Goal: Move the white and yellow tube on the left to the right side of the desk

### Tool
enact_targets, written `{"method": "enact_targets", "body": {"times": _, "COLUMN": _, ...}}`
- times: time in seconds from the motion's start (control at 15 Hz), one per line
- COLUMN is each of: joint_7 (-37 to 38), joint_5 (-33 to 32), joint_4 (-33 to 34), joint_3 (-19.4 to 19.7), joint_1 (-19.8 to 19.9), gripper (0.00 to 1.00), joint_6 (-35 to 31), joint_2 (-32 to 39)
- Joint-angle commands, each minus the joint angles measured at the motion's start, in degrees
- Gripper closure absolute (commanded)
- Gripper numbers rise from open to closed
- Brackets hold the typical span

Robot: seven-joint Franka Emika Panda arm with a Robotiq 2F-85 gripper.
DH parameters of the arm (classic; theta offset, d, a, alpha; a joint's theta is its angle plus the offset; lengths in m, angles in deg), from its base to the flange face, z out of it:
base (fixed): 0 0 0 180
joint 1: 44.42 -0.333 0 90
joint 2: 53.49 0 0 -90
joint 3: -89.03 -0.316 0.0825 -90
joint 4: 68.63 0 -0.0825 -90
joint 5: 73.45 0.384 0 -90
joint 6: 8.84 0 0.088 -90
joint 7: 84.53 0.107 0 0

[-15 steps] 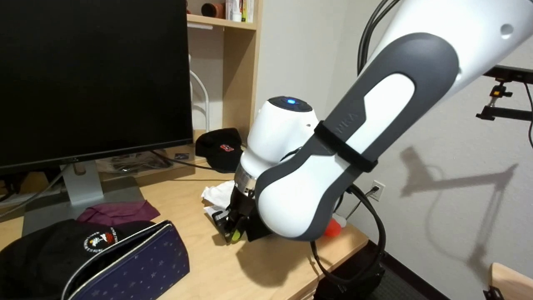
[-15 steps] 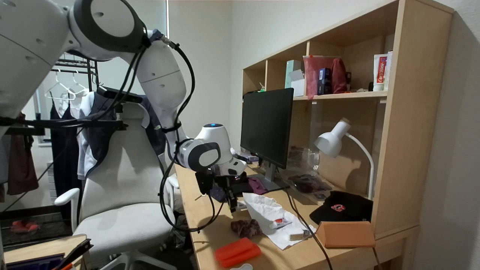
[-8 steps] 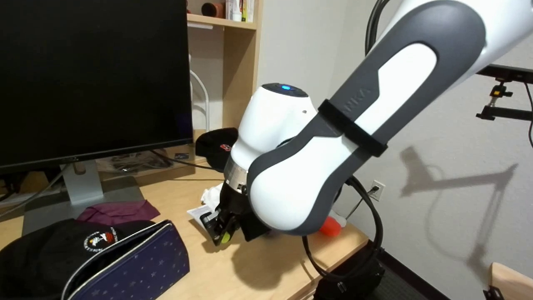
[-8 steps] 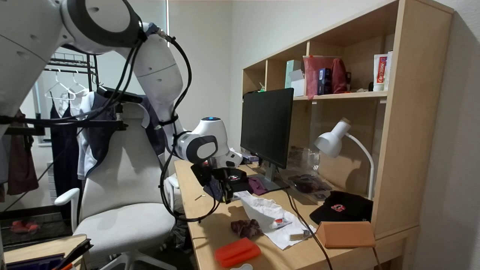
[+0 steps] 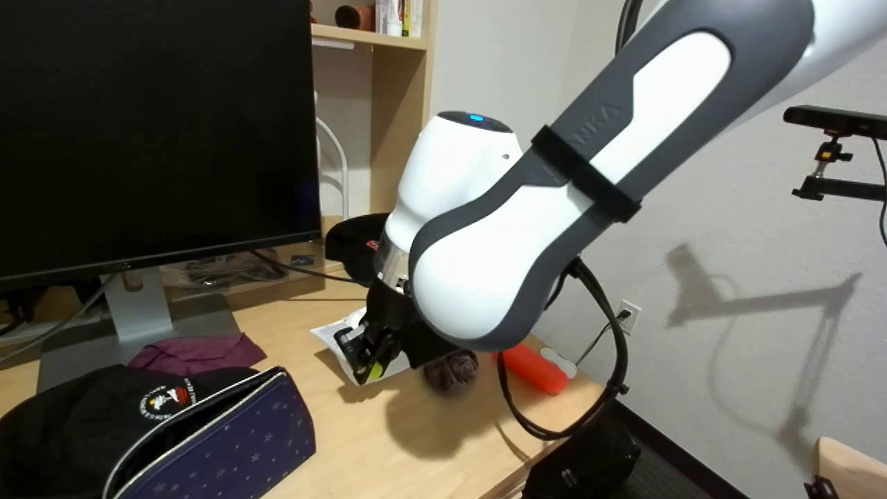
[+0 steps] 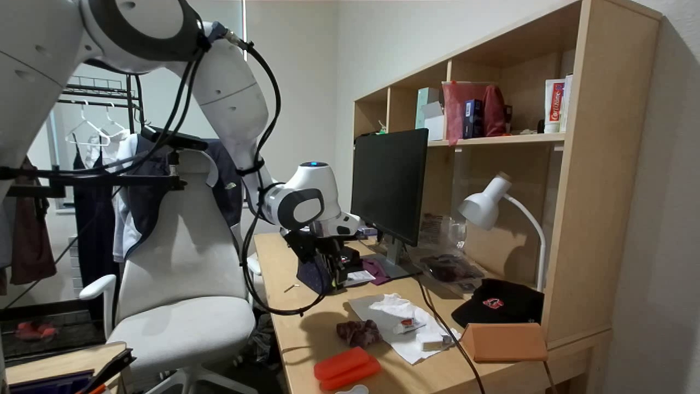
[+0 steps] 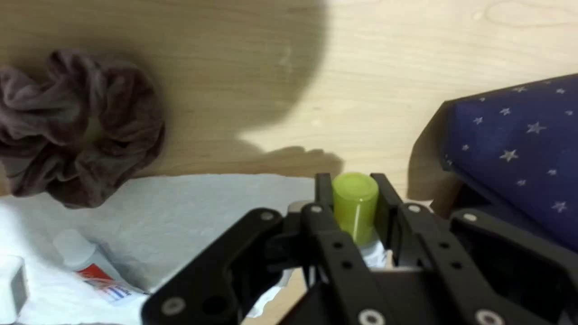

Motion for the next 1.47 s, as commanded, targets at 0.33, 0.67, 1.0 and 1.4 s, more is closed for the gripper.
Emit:
{"method": "enact_targets", "body": {"times": 0.33, "joint_7": 2.27, "joint_5": 3.85, "joint_4": 6.39, "joint_3": 2.69, "joint_1": 1.84, "gripper": 0.87, "joint_6": 2.51, "joint_2": 1.84}}
{"method": "enact_targets", "body": {"times": 0.67, "joint_7": 9.91, "joint_5": 4.21, "joint_4": 14.31, "joint_3": 5.92, "joint_1": 0.0, "gripper": 0.87, "joint_6": 9.35, "joint_2": 5.92}}
{"method": "enact_targets", "body": {"times": 1.0, "joint_7": 20.32, "joint_5": 1.57, "joint_4": 21.04, "joint_3": 11.28, "joint_1": -3.89, "gripper": 0.87, "joint_6": 18.98, "joint_2": 9.61}}
{"method": "enact_targets", "body": {"times": 1.4, "joint_7": 20.12, "joint_5": 1.08, "joint_4": 26.76, "joint_3": 9.39, "joint_1": -3.62, "gripper": 0.87, "joint_6": 28.36, "joint_2": 13.14}}
